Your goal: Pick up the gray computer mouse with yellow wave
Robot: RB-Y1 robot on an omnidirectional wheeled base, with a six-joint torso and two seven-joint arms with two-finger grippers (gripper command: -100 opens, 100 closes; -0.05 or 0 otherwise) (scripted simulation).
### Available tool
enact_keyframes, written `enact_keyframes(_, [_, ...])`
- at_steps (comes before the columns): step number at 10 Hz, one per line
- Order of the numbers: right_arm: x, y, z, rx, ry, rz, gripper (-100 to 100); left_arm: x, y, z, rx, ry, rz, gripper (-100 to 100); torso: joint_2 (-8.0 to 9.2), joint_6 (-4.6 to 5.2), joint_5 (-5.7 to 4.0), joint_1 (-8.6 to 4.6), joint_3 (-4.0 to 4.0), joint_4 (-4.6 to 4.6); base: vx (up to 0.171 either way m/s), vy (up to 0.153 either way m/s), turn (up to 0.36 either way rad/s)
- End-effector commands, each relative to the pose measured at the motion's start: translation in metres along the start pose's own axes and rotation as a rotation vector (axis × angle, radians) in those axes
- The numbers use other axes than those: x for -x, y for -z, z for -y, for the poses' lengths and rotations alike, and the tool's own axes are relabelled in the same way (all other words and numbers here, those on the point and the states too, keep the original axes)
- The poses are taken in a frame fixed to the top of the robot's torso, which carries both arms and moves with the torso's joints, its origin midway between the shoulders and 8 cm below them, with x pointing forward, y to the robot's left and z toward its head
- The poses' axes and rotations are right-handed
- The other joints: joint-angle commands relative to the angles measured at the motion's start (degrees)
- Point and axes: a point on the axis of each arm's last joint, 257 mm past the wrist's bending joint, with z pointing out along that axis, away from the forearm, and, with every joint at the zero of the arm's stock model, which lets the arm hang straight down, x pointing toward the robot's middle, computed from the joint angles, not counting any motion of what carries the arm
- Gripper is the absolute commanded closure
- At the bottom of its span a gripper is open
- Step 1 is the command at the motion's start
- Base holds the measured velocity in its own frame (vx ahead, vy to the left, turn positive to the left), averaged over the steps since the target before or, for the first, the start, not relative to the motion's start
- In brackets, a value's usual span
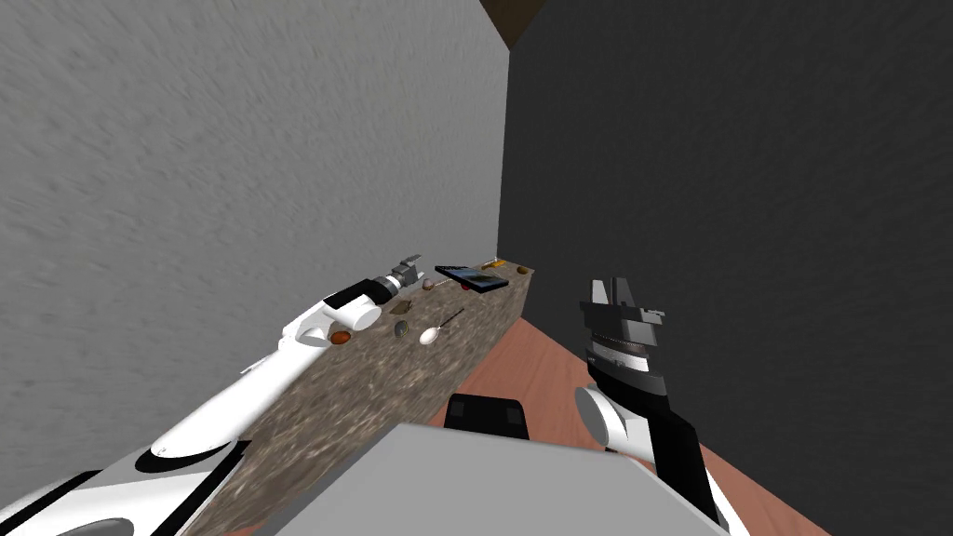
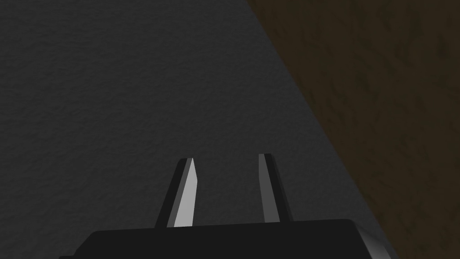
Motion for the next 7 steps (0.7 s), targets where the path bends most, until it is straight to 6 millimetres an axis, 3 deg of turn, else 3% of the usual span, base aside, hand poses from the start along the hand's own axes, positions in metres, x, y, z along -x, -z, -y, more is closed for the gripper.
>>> enact_keyframes(1, [0.0, 0.0, 0.0, 0.0, 0.0, 0.0, 0, 0.01, 0.001, -0.029, 0.103, -0.017, 0.006, -100, 0.0, 0.0, 0.0, 0.0, 0.0, 0.0, -0.03, 0.035, -0.128])
enact_keyframes(2, [0.0, 0.0, 0.0, 0.0, 0.0, 0.0, 0, 0.013, 0.001, -0.029, 0.114, -0.039, 0.005, -100, 0.01, 0.02, 0.01, 0.02, 0.0, -0.01, -0.028, 0.035, -0.083])
enact_keyframes(3, [0.0, 0.0, 0.0, 0.0, 0.0, 0.0, 0, 0.021, 0.004, -0.052, 0.189, -0.052, 0.01, -100, 0.0, 0.0, 0.0, 0.01, 0.0, 0.0, -0.031, 0.038, -0.134])
enact_keyframes(5, [0.0, 0.0, 0.0, 0.0, 0.0, 0.0, 0, 0.024, 0.005, -0.054, 0.207, -0.07, 0.012, -100, -0.02, 0.0, 0.0, -0.01, -0.01, 0.0, -0.016, 0.021, -0.046])
enact_keyframes(7, [0.0, 0.0, 0.0, 0.0, 0.0, 0.0, 0, 0.044, 0.019, -0.104, 0.375, -0.115, 0.026, -100, -0.06, 0.03, -0.01, -0.05, -0.04, -0.02, -0.026, 0.029, -0.17])
